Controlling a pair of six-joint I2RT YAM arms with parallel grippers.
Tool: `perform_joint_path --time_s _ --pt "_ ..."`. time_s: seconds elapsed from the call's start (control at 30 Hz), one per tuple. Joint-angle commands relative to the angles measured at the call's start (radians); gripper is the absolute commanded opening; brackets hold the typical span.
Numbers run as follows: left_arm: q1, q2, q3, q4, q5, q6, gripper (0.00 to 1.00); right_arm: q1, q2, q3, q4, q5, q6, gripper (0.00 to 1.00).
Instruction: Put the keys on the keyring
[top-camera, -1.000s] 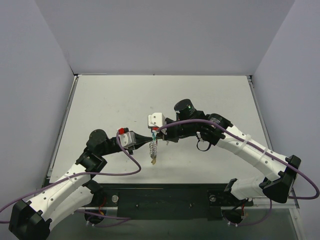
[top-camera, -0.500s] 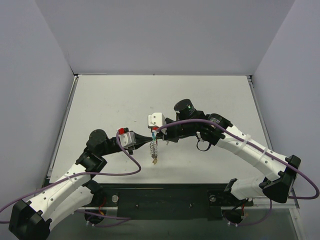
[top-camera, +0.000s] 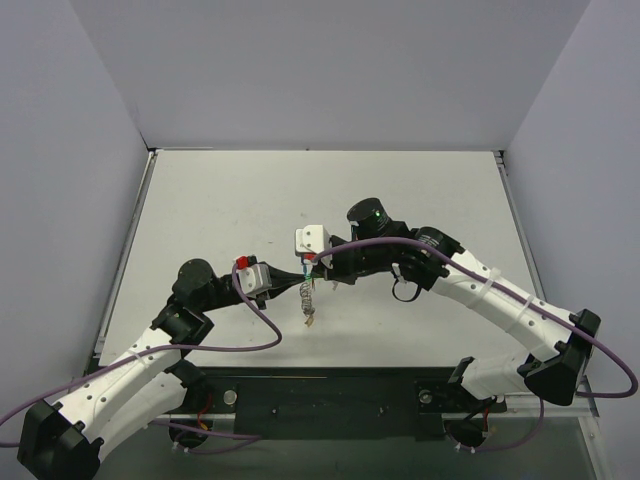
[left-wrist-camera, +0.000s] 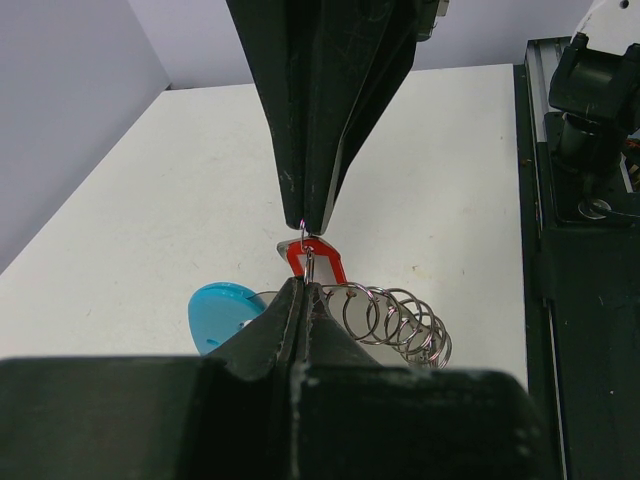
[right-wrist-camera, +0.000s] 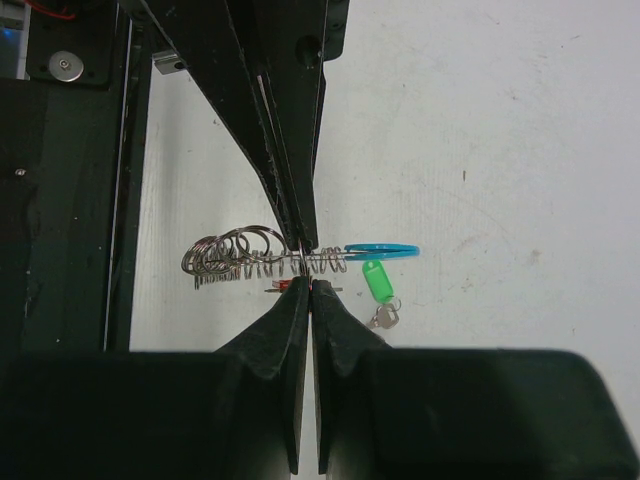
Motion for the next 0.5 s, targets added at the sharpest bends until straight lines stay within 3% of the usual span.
perform_joint_path --time_s 0.0,0.47 --pt "-0.003 -0.018 0.031 0.075 0.006 0.008 0.0 0.005 0.011 0.006 0.023 -0.021 0.016 0.0" --pt "-0.001 -0.006 0.036 0.06 -0.01 0.014 0.0 -0.002 -0.001 0.015 0.035 -0.015 0.022 0.0"
